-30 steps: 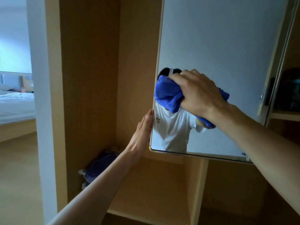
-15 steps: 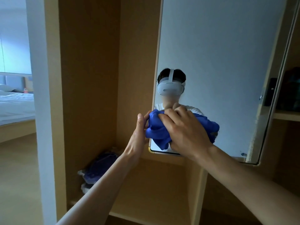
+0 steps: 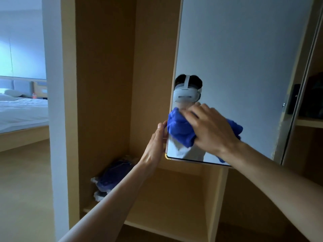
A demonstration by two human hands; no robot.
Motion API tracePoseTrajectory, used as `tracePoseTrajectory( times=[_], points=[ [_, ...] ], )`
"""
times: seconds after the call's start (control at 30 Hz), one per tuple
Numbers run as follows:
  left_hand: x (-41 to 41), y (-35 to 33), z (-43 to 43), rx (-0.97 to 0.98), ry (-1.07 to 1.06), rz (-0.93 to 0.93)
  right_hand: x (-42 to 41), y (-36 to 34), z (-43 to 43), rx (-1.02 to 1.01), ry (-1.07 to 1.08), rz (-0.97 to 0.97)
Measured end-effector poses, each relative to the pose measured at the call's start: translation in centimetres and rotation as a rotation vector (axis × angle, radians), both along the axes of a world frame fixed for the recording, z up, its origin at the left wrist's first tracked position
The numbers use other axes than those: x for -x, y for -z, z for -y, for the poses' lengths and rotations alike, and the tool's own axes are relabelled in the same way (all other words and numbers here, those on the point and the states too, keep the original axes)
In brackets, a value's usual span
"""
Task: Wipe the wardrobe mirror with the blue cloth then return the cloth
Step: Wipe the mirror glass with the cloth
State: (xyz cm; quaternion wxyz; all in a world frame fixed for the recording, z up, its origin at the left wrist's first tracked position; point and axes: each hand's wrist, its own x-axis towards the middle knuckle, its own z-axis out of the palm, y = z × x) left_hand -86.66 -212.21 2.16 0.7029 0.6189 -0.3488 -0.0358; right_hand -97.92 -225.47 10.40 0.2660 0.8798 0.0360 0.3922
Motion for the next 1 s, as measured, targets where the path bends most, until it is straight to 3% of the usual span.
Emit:
tracePoseTrajectory(
  times=[0.3,0.7,1.0],
  points=[
    [1.2,-0.7,0.2,0.005,-0.062,0.067,1.6,-6.3,2.8,-0.043,0.018,0.207],
    [2.2,-0.5,2.6,-0.051,-0.209,0.129,2.6,3.6,4.3,0.016,0.084,0.008],
    [2.4,0.1,3.1,-0.141,-0.272,0.145,3.0,0.8,5.5,-0.043,0.047,0.125]
  ],
)
